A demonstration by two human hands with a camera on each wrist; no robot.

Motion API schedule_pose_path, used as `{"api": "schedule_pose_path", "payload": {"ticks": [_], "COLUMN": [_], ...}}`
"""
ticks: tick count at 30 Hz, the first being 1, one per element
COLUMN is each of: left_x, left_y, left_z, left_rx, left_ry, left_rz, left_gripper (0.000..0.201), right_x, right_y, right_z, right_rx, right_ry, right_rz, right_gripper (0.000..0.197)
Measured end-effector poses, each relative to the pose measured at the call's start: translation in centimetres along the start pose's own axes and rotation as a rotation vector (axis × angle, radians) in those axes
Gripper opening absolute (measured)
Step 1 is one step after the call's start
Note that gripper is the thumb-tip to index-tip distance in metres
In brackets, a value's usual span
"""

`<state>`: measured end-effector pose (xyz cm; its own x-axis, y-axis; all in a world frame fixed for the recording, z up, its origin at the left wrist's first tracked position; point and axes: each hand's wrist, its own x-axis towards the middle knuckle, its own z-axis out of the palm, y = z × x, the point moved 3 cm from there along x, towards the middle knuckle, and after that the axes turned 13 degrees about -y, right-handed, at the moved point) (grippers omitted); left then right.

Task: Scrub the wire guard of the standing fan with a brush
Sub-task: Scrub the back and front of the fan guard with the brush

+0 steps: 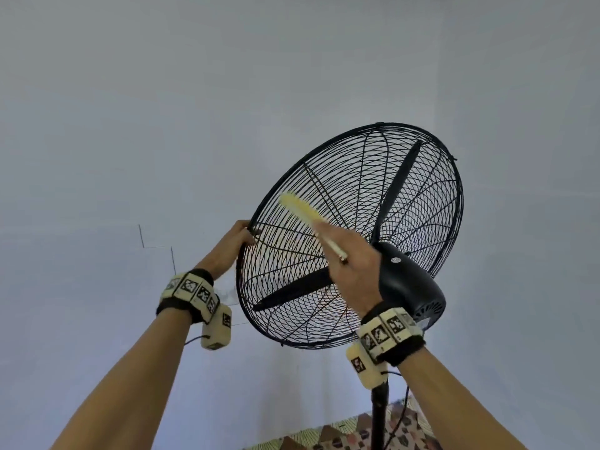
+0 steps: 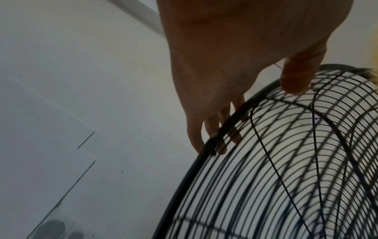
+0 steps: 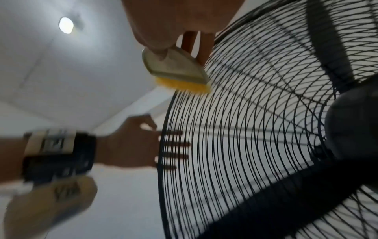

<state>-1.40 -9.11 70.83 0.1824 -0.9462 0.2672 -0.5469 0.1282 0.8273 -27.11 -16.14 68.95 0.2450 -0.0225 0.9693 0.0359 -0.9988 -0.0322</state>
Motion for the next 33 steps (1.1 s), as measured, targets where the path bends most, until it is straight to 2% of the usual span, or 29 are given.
{"api": "schedule_pose_path", "payload": {"ticks": [2, 5, 8, 11, 12, 14, 16, 18, 20, 23, 25, 28, 30, 33], "left_x": [0.9, 2.1, 2.7, 3.0, 3.0, 3.0, 2.9, 2.9, 2.7, 2.5, 2.4, 2.3, 2.2, 2.1], "left_y": [2.6, 5.9, 6.2, 5.3, 5.2, 5.4, 5.5, 5.5, 5.3, 4.9, 4.7, 5.0, 5.2, 5.0], "left_z": [-0.3, 0.4, 0.8, 0.6, 0.6, 1.0, 1.5, 1.6, 1.6, 1.1, 1.0, 1.3, 1.5, 1.5], "left_rx": [0.047, 0.154, 0.223, 0.235, 0.227, 0.237, 0.252, 0.242, 0.234, 0.217, 0.214, 0.224, 0.233, 0.225], "left_ry": [-0.03, -0.005, 0.067, 0.114, 0.129, 0.157, 0.186, 0.2, 0.201, 0.191, 0.18, 0.184, 0.193, 0.205], "left_rz": [0.009, 0.08, 0.078, 0.095, 0.104, 0.135, 0.155, 0.15, 0.14, 0.12, 0.117, 0.145, 0.153, 0.143], "left_gripper": [0.072, 0.081, 0.089, 0.084, 0.081, 0.072, 0.066, 0.065, 0.074, 0.085, 0.083, 0.072, 0.066, 0.065], "right_x": [1.4, 1.4, -1.3, -4.2, -4.3, -3.2, -1.5, -0.3, -0.4, -3.5, -4.5, -2.1, 0.0, 0.0], "right_y": [1.1, 1.7, 1.2, 0.4, 0.1, -0.3, 0.1, 0.6, 0.1, -1.5, -2.2, -1.3, -0.3, -0.2], "right_z": [-1.7, -0.9, 2.1, 4.2, 4.1, 2.6, 0.6, -0.2, 0.7, 3.7, 4.0, 1.4, -0.4, 0.2], "right_rx": [-0.015, -0.101, -0.167, -0.167, -0.162, -0.164, -0.149, -0.106, -0.141, -0.21, -0.157, -0.023, -0.023, -0.076], "right_ry": [0.111, 0.071, -0.105, -0.367, -0.393, -0.272, -0.052, 0.053, 0.021, -0.219, -0.275, -0.011, 0.122, 0.077], "right_rz": [0.081, 0.101, 0.061, -0.007, -0.014, 0.036, 0.151, 0.238, 0.238, 0.106, 0.108, 0.277, 0.337, 0.32], "right_gripper": [0.036, 0.043, 0.048, 0.054, 0.052, 0.051, 0.055, 0.056, 0.053, 0.045, 0.042, 0.038, 0.039, 0.04]}}
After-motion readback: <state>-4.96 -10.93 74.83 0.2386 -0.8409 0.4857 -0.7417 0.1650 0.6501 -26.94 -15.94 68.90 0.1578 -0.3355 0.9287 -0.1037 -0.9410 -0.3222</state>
